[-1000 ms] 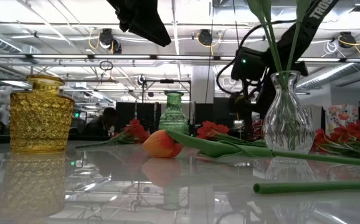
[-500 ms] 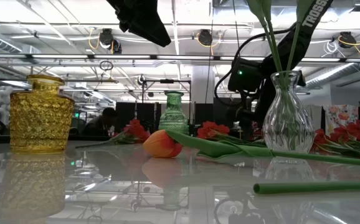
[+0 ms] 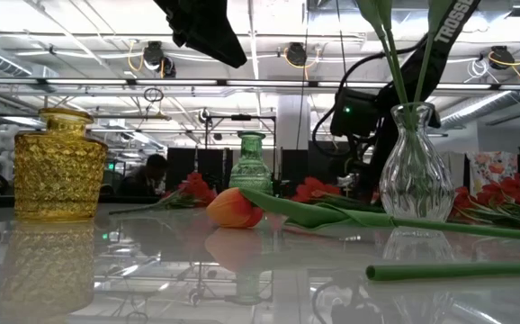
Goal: Sort flowers into vase by color
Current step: Put the top orange flower into the green vase
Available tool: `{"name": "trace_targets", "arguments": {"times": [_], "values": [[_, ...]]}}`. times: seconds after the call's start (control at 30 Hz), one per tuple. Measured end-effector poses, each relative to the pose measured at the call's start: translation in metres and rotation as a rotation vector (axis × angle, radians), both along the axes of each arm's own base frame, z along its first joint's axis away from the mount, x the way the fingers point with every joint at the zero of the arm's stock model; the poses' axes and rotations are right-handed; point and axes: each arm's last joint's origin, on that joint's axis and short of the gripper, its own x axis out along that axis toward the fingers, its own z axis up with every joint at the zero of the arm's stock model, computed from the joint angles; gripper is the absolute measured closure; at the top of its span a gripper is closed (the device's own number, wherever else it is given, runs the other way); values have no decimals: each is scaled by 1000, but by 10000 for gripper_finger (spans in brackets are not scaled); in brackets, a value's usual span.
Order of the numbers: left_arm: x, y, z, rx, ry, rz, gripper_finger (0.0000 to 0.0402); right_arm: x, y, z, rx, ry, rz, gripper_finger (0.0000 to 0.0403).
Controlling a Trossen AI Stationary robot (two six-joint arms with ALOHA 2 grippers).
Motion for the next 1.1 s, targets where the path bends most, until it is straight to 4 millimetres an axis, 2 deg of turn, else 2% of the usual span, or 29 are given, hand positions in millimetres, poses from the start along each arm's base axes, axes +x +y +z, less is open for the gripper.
{"name": "trace_targets", "arguments": {"times": [0.2, 0.33, 0.5, 0.87, 1.1], "values": [[0, -1, -1, -28, 10, -31, 281, -2, -5, 0, -22, -13, -47, 390], [0, -1, -1, -33, 12, -37, 281, -3, -5, 11, -92, -17, -54, 392], [0, -1, -1, -33, 14, -37, 281, -6, -5, 39, -229, 52, 9, 393], [0, -1, -1, -33, 11, -37, 281, -26, -7, 111, -433, 336, 262, 393], [0, -1, -1, -33, 10, -37, 281, -35, -16, 137, -521, 550, 422, 391]]}}
